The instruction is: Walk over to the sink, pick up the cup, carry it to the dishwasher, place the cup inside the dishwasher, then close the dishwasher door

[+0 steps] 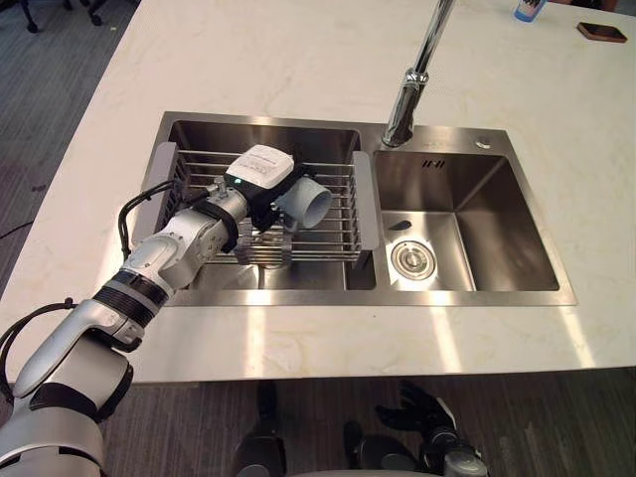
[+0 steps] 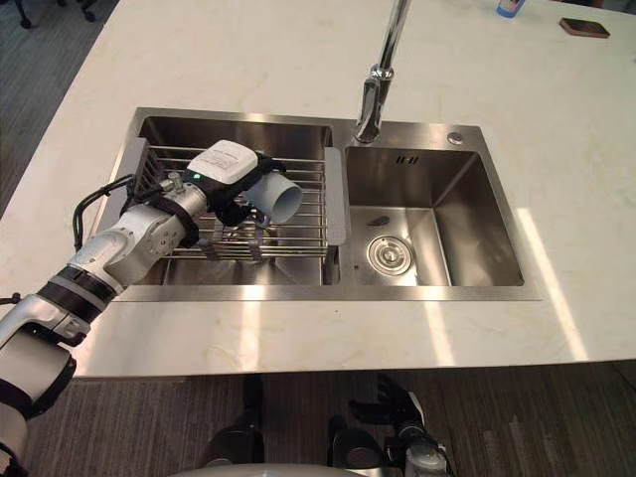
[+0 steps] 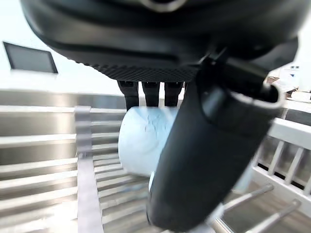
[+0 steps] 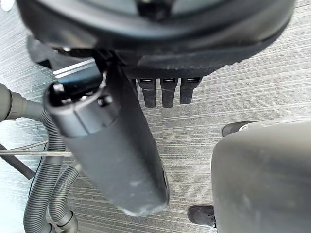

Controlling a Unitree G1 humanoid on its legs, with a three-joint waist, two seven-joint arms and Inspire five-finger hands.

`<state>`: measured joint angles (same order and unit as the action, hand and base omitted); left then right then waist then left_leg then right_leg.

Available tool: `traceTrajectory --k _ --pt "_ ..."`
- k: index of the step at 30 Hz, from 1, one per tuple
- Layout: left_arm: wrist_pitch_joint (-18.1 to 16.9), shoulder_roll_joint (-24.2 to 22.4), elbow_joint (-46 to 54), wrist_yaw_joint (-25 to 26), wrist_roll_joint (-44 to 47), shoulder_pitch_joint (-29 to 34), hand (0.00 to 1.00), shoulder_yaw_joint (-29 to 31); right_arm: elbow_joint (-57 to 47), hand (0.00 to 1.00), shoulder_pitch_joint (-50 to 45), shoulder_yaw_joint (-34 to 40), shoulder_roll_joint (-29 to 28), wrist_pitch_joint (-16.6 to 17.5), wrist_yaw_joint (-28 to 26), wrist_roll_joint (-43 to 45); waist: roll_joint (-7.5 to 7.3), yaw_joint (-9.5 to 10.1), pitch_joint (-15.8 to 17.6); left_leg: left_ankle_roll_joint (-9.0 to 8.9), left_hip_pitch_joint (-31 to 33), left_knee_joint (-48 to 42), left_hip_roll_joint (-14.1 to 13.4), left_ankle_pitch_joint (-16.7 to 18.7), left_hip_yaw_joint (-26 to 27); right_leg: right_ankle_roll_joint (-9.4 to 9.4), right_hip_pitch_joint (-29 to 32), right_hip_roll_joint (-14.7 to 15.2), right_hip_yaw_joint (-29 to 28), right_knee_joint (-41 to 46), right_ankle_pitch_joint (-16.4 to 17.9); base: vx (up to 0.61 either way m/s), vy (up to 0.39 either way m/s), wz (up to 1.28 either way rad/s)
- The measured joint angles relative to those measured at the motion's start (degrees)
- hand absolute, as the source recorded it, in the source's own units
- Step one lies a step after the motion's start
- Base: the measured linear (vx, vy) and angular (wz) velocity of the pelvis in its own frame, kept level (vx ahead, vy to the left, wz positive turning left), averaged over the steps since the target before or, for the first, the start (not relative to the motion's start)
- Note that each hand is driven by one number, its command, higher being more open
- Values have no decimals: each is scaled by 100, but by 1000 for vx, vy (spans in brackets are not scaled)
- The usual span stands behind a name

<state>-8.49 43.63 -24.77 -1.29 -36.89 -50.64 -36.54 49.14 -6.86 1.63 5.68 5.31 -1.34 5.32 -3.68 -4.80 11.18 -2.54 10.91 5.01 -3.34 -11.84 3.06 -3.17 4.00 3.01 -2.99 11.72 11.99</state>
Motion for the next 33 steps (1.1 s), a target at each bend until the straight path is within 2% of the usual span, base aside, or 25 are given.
traceTrajectory --k 3,10,13,18,22,25,28,33 --pt "-12 67 -50 0 -23 -53 30 -2 18 90 45 1 4 0 3 0 0 -69 0 2 0 0 0 -2 8 -1 1 2 -6 -2 -1 0 0 0" --pt "-49 65 -67 19 177 -42 30 -3 127 90 154 16 29 0 9 0 10 -96 6 4 -22 0 3 -6 0 -4 -42 10 12 -20 -4 1 -2 1" --pt "-37 64 -83 22 459 166 30 45 163 90 165 28 77 -1 23 0 66 -171 60 -6 -200 6 47 6 -62 -14 -316 65 85 -167 -11 3 -5 9" --pt "6 -31 211 115 958 904 30 824 181 90 145 49 85 -7 26 2 134 -161 102 -30 -264 8 35 29 -110 -16 -460 79 147 -289 -24 0 -8 6" --pt "78 -286 603 232 1609 1601 30 1543 181 90 45 212 76 -9 57 5 134 -66 102 -18 -348 7 74 58 -183 -25 -667 126 244 -399 -34 48 -16 12" --pt "183 -631 1401 370 2035 2214 30 2231 165 90 22 265 77 -8 56 6 134 75 101 -19 -356 4 83 57 -207 -22 -690 102 277 -403 -36 17 -20 7" --pt "178 -1048 2331 596 2474 2726 30 2770 124 90 9 274 76 -8 55 9 135 172 99 -19 -372 3 102 57 -237 -18 -718 92 302 -397 -38 -7 -7 3" --pt "-22 -2076 3623 916 3496 3677 30 3397 99 90 -52 308 62 -6 57 16 150 241 63 -18 -454 5 114 60 -244 -18 -799 88 293 -385 -38 -40 3 0"
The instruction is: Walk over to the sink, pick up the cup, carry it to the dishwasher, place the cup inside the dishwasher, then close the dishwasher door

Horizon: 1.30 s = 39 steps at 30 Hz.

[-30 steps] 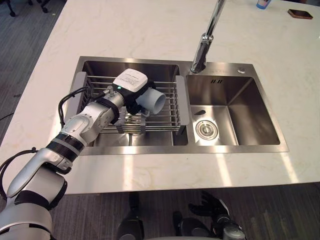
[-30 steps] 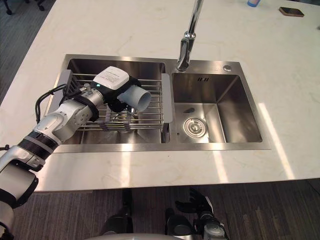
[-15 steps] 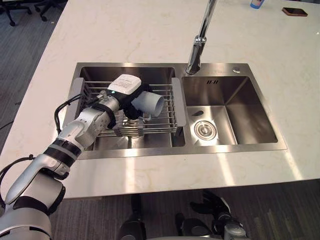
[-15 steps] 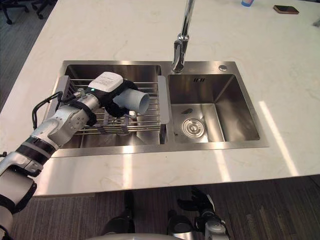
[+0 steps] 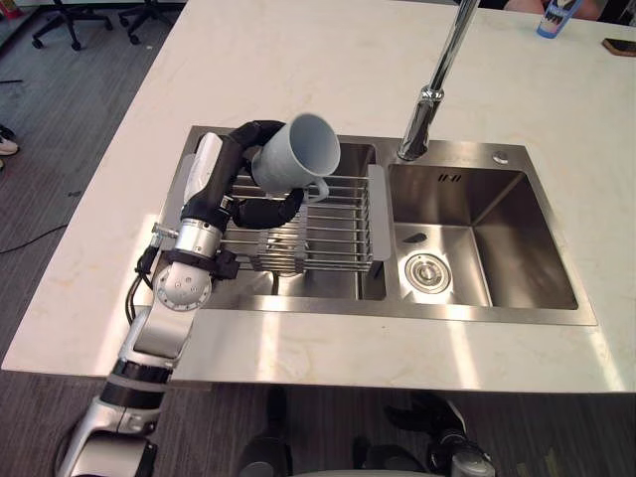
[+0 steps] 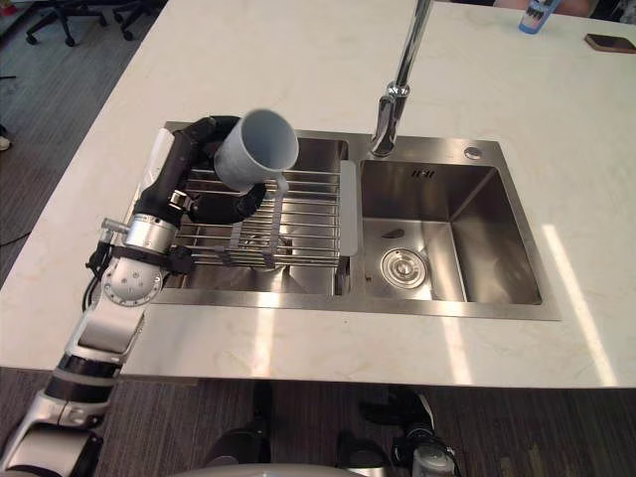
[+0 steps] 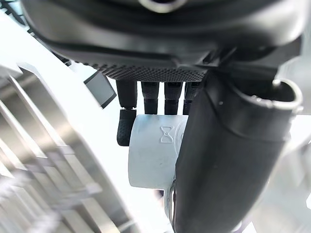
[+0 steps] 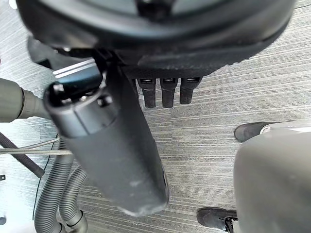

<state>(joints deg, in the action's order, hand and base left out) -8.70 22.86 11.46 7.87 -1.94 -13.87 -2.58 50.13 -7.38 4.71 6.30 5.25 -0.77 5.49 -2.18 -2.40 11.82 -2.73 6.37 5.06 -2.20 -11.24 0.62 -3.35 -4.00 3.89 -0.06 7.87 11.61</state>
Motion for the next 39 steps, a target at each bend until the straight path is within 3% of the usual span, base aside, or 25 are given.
traceTrajectory --k 7,14,19,20,23,24,25,26,27,28,31,32,33,35,37,39 --pt "-165 -841 898 85 1025 1179 30 -28 -26 90 -148 -13 -28 0 5 14 30 13 -205 8 -49 0 0 31 24 -3 -36 -2 -27 -16 -2 -28 0 -1" --pt "-185 -937 1423 -32 1269 1690 30 -323 -415 90 -219 -60 -32 2 89 69 34 148 -327 41 -19 -65 -83 63 310 -42 84 -25 -349 -51 -167 2 2 -21" --pt "-220 -1028 1497 -70 1196 1736 30 -696 -911 90 16 -163 5 1 268 62 60 139 -236 188 727 -1249 -168 563 502 -150 663 14 -402 555 -221 -94 54 -28" --pt "-223 -1097 1495 -71 1184 1779 30 -746 -1004 90 12 -176 42 1 302 59 119 164 -215 279 760 -1429 -230 680 510 -260 658 30 -319 707 -192 -158 50 -6" --pt "-279 -1327 1476 -54 1145 1960 30 -620 -1137 90 -16 -257 41 2 326 52 167 342 -175 445 745 -1530 -155 725 545 -440 947 174 -103 2945 510 -154 21 9" --pt "-303 -1394 1482 -52 1145 2125 30 -550 -1143 90 -22 -300 35 2 313 48 156 424 -212 487 784 -1530 -113 694 531 -596 827 171 -90 3408 652 -138 -12 27" --pt "-303 -1421 1490 -51 1145 2204 30 -531 -1154 90 -30 -307 30 2 304 35 145 480 -236 537 837 -1523 -77 658 527 -622 734 164 -73 3436 690 -147 -65 38" --pt "-299 -1467 1517 -41 1145 2328 30 -527 -1287 90 -99 -311 34 1 315 -16 122 615 -281 599 1031 -1517 11 531 548 -514 505 110 -7 3037 626 -181 -94 39" --pt "-298 -1512 1541 -38 1145 2420 30 -524 -1354 90 -113 -311 83 2 321 -17 184 698 -320 608 1231 -1479 31 351 518 -272 386 87 41 2516 888 -307 -147 57" --pt "-292 -1671 1547 -36 1146 2554 30 -577 -1358 90 -25 -304 194 3 338 -13 441 734 -434 470 1566 -1316 -53 -30 315 -85 377 -127 82 1844 1037 -239 -105 46" --pt "-244 -1787 1531 -32 1149 2606 30 -747 -1208 90 99 -297 293 -1 344 -10 719 697 -364 319 1577 -892 -228 -453 -28 111 185 -512 205 1345 1107 -242 -85 44" --pt "-240 -1803 1531 -31 1157 2664 30 -839 -1171 90 62 -272 291 1 371 -9 764 647 -354 333 1519 -798 -287 -286 -22 213 148 -611 349 1341 1044 -397 -143 87" --pt "-234 -1751 1532 -50 1205 2642 30 -941 -1189 90 -36 -208 272 15 444 -4 566 569 -253 472 1604 -1093 -251 442 282 330 57 -422 620 1219 973 -399 -113 90" --pt "-238 -1724 1666 -112 1219 2635 30 -1099 -1232 90 -222 -2 204 1 582 1 378 497 -198 682 1806 -2728 -305 797 767 376 129 -135 855 1320 864 -360 -79 74" --pt "-269 -1743 1814 -166 1268 2635 30 -1142 -1398 90 -414 7 248 1 617 -1 402 453 -272 558 1662 -3706 -512 1237 851 377 201 -68 931 1296 737 -257 -18 33" --pt "-413 -1778 1867 -193 1337 2547 30 -1289 -1468 90 -534 21 218 -2 630 -2 437 342 -474 265 964 -3996 -902 1983 790 346 339 -81 1058 1112 519 -190 77 34"
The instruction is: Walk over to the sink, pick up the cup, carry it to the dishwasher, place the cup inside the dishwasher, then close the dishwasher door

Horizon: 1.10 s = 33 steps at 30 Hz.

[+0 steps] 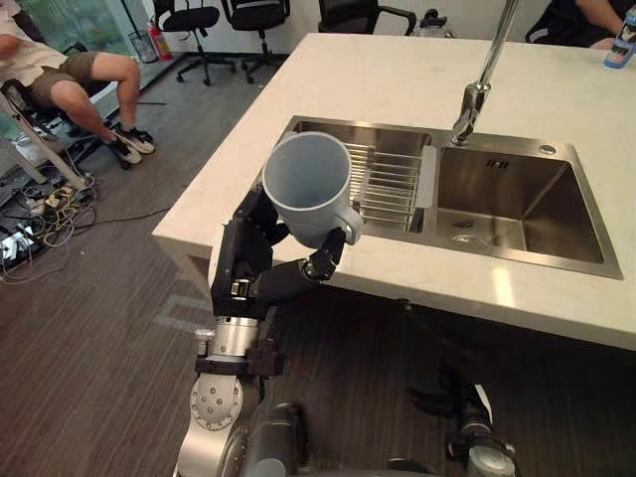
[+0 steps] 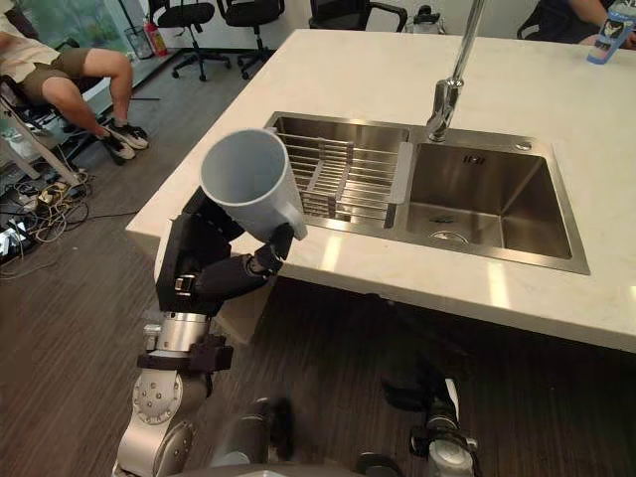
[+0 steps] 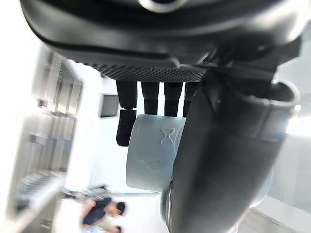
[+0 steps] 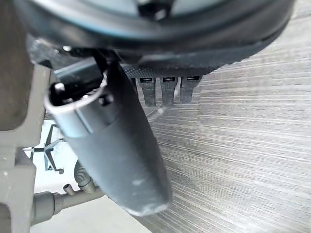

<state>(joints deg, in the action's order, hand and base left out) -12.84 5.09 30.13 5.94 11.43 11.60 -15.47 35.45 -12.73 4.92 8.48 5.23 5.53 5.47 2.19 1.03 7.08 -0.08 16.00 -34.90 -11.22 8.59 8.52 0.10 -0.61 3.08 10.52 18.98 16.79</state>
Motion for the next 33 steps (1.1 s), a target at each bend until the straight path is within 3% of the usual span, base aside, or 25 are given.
traceTrajectory --k 1,2,3,5,9,15,19,21,22,23,24,25,26,28,29,30,31,33 --pt "-19 -5 -56 -5 14 -30 30 -62 5 90 -27 21 -16 -1 11 0 10 -47 -107 -117 -245 297 -24 52 -63 -28 54 0 58 -97 -69 -107 115 51" --pt "-44 -15 -238 -14 31 -149 30 -185 16 90 -55 55 -24 1 26 0 70 -115 -362 -398 -749 1316 -6 115 -125 -105 252 6 158 -248 -197 -88 145 57" --pt "-44 -27 -485 -29 32 -380 30 -226 96 90 49 114 -23 9 25 1 166 -156 -439 -823 -1057 2225 68 -53 -163 -192 401 40 246 -285 -269 -98 161 49" --pt "12 56 -906 23 50 -513 30 -174 336 90 203 104 -108 0 -20 3 50 -174 -401 -655 -1164 2517 244 -280 -151 -285 342 172 246 -445 -468 -74 150 15" --pt "182 98 -1315 76 102 -504 30 30 509 90 239 72 -232 5 -76 0 32 -176 -400 -503 -1250 2533 449 -306 -122 -433 171 329 227 -668 -655 -37 113 2" --pt "179 158 -1285 89 101 -458 30 117 665 90 316 -19 -245 5 -77 -7 17 -179 -416 -387 -1251 2637 505 -415 -96 -445 124 320 217 -894 -860 -56 43 -1" --pt "181 55 -1224 88 98 -300 30 200 674 90 324 -87 -172 5 -48 -19 12 -172 -412 -377 -966 2428 525 -460 -404 -444 51 338 618 -925 -883 -66 -14 46" --pt "184 -32 -1187 100 102 -224 30 354 673 90 361 -89 -148 5 -4 -45 -3 -128 -397 -282 -741 2298 560 -549 -331 -444 -26 403 948 -951 -883 -102 19 92" --pt "184 -84 -1183 120 103 -227 30 416 673 90 363 -79 -125 5 23 -57 -23 -124 -385 -158 -656 2314 581 -664 -82 -444 -94 467 1210 -982 -884 -118 40 123" --pt "182 -118 -1154 143 103 -225 30 498 672 90 380 -70 -91 2 72 -64 -120 -83 -323 197 -612 2330 542 -605 509 -459 -158 566 1528 -1000 -893 -104 38 152" --pt "179 -123 -1146 168 107 -220 30 599 609 90 384 -78 -67 3 106 -67 -116 -39 -314 319 -512 1994 191 -399 1427 -465 -220 619 1835 -993 -894 -53 41 139" --pt "179 -132 -1145 169 107 -219 30 642 575 90 391 -79 -20 3 121 -79 -71 -40 -302 307 -486 1840 53 -372 1740 -469 -274 622 2009 -991 -891 3 55 138" --pt "178 -158 -1134 166 107 -193 30 694 573 90 443 -78 73 0 145 -133 -5 -33 -272 148 -485 1746 -49 -470 1904 -512 -390 652 2277 -975 -869 2 108 119" --pt "178 -165 -976 158 129 30 30 789 549 90 598 -77 80 -2 161 -158 -32 27 -253 113 -438 1748 197 -383 1634 -690 -486 860 2516 -836 -749 4 160 98" --pt "174 -149 -900 136 216 148 30 834 535 90 692 -76 24 1 179 -222 -121 41 -201 31 -413 1682 392 -184 1452 -784 -542 1077 2719 -633 -592 15 209 94" --pt "179 -153 -853 132 231 247 30 889 556 90 801 -89 -34 -3 173 -293 -222 97 -138 66 -410 1578 593 -59 1328 -855 -551 1349 2810 -239 -376 23 212 93" --pt "182 -157 -823 132 250 309 30 915 557 90 842 -104 -53 -4 170 -305 -264 113 -115 92 -408 1504 697 16 1254 -828 -565 1479 2856 -44 -279 50 215 81" --pt "190 -196 -758 135 319 506 30 956 548 90 962 -243 -52 -16 149 -371 -284 124 -89 249 -383 1282 965 230 1006 -576 -459 1918 2768 921 -211 132 242 91"
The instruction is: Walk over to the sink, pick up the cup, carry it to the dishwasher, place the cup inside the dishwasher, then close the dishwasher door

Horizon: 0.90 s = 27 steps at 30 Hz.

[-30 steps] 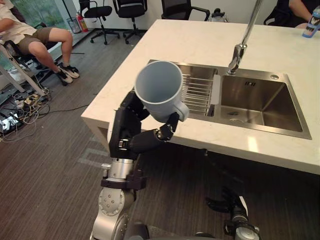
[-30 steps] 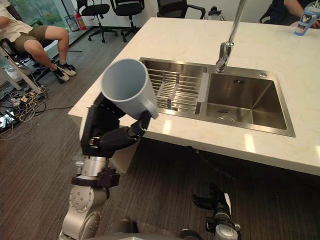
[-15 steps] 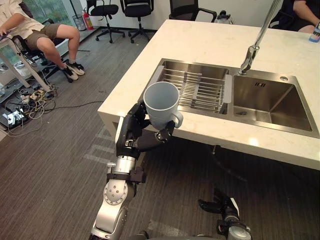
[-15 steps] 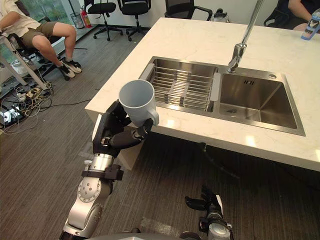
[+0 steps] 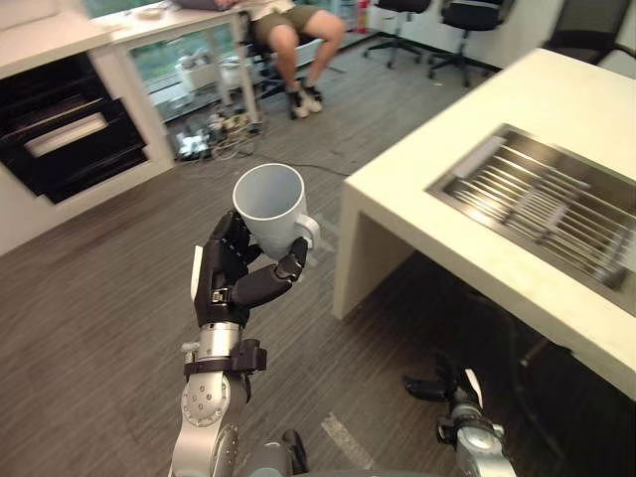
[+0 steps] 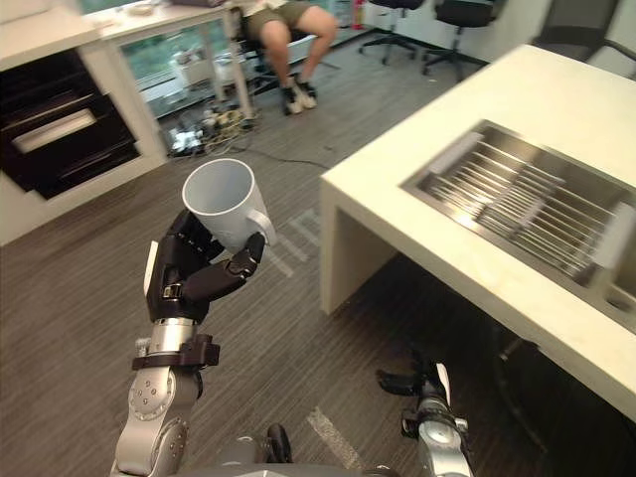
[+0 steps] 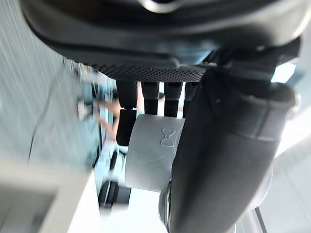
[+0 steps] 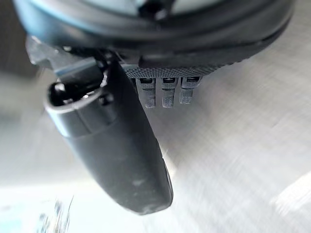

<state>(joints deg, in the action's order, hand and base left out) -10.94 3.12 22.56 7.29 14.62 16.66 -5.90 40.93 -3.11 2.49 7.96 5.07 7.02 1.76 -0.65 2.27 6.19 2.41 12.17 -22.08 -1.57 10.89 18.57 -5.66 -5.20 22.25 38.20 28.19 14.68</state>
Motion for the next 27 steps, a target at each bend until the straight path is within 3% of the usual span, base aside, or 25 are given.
traceTrajectory --k 1,2,3,4,7,9,10,12,14,15,16,17,18,21,25,26,27 --pt "52 10 18 -9 -6 40 30 30 0 90 42 -87 -20 -46 -37 -76 10 -65 14 99 -20 -60 201 70 -354 500 384 243 -596 1065 -248 160 211 142" --pt "63 19 34 -14 -5 38 30 13 3 90 42 -117 -86 -65 -59 -150 15 -109 22 146 -45 -70 292 93 -649 611 652 178 -1256 1617 -349 186 148 193" --pt "61 46 46 -8 -6 36 30 -6 -37 90 40 -202 -122 -66 -79 -198 37 -164 36 176 -73 -66 381 106 -1067 411 912 -173 -1983 1791 -67 225 73 193" --pt "56 41 65 1 -6 34 30 17 -121 90 42 -303 -130 -66 -85 -201 41 -156 42 170 -101 -46 467 104 -1413 363 1175 -555 -2578 1687 190 243 49 166" --pt "57 52 66 10 -3 21 30 28 -375 90 6 -352 -151 -62 -92 -206 46 -167 50 142 -211 -37 676 72 -2130 309 1656 -1286 -3833 1093 426 247 -22 155" --pt "56 63 74 27 -3 -36 30 -90 -889 90 -275 -348 -143 -67 -76 -219 22 -183 53 58 -415 -113 886 137 -2930 91 1856 -1874 -5077 557 493 326 -200 202" --pt "57 67 94 28 -3 -37 30 -117 -1034 90 -365 -349 -146 -67 -67 -219 -8 -173 43 7 -457 -106 911 170 -2983 15 1870 -1875 -5145 431 448 340 -264 210" --pt "5 107 472 18 4 -32 30 -217 -1692 90 -587 -457 -130 -63 -68 -309 -287 -142 -14 -143 -317 -490 1005 420 -3113 -109 1877 -1574 -4552 -103 -205 274 -269 223" --pt "5 37 589 17 7 -28 30 -309 -1873 90 -592 -456 -66 -65 -67 -324 -174 -71 -83 -309 -146 -579 736 519 -3071 5 1737 -1643 -4076 -280 -187 180 -249 143" --pt "-56 0 687 11 28 -41 30 -361 -2105 90 -586 -456 -35 -64 -53 -325 -160 53 -89 -386 -68 -552 317 546 -2761 95 1602 -1729 -3685 -380 -197 149 -274 110" --pt "-60 -8 686 5 42 -60 30 -383 -2187 90 -584 -455 -39 -63 -32 -324 -154 54 -92 -429 -83 -508 93 517 -2551 98 1524 -1746 -3524 -404 -195 163 -340 134" --pt "-59 -20 681 0 68 -74 30 -432 -2307 90 -579 -447 -25 -55 13 -320 -151 2 -94 -570 -201 -307 -304 370 -2173 101 1364 -1746 -3232 -453 -194 125 -255 115" --pt "-59 -35 681 -5 117 -73 30 -465 -2350 90 -575 -393 -10 -38 62 -318 -148 0 -98 -725 -358 -57 -478 274 -1894 103 1231 -1723 -3077 -504 -193 114 -202 98" --pt "-82 -14 603 -5 121 -57 30 -353 -2278 90 -505 -309 -86 -11 86 -315 -177 136 -154 -742 -469 102 -431 233 -1745 127 985 -1684 -3063 -889 -197 105 -19 13" --pt "-68 122 -75 -19 121 -60 30 -272 -1431 90 -435 -314 -173 29 25 -310 -168 115 -304 -757 -460 255 -366 182 -1803 170 660 -1715 -3002 -1676 -445 87 38 9" --pt "61 418 -456 -133 117 -173 30 -119 -707 90 -540 -276 -19 -28 11 -315 -31 -341 -374 -797 -612 1353 -434 -826 -1846 387 742 -1964 -3241 -2182 -1072 26 10 6" --pt "61 417 -456 -133 117 -173 30 -119 -707 90 -540 -276 -19 -28 11 -315 -30 -341 -374 -797 -611 1353 -434 -825 -1846 387 742 -1964 -3241 -2182 -1072 0 0 0"
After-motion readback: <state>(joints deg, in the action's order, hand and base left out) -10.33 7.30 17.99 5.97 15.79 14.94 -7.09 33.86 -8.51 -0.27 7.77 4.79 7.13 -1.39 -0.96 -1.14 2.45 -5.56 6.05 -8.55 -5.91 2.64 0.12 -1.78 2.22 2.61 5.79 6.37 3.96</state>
